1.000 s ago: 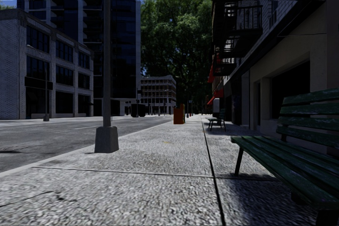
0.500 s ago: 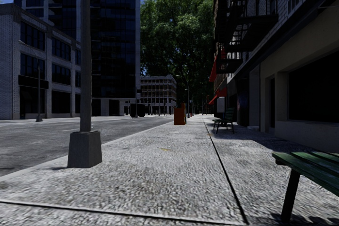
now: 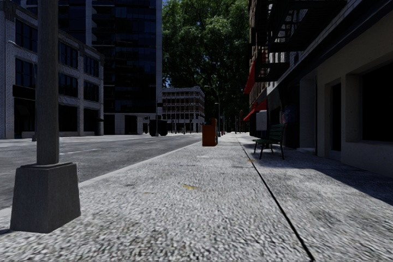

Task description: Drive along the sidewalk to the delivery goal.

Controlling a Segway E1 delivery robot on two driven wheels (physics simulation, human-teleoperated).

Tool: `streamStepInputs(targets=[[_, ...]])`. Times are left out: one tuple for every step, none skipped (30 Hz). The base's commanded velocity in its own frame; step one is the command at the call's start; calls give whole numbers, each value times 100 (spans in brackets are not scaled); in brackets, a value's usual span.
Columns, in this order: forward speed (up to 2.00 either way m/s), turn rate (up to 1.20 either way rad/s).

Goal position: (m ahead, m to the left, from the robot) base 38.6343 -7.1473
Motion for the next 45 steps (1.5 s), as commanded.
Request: streamStepInputs(targets=[[192, 0], [192, 0], [192, 0], [192, 0], [192, 0], [192, 0], [192, 0], [192, 0], [192, 0], [192, 0], [192, 0], [192, 0], [192, 0], [192, 0], [192, 0], [192, -9], [192, -24], [192, -41], [192, -41], [191, -48], [191, -50], [191, -50], [191, -50], [191, -50], [191, -49], [191, -44], [191, -44], [191, -31], [191, -18], [191, -1], [191, -1], [191, 0], [191, 0], [191, 0], [191, 0], [191, 0], [191, 0], [191, 0], [191, 0], [191, 0], [191, 0], [191, 0], [191, 0], [191, 0], [191, 0]])
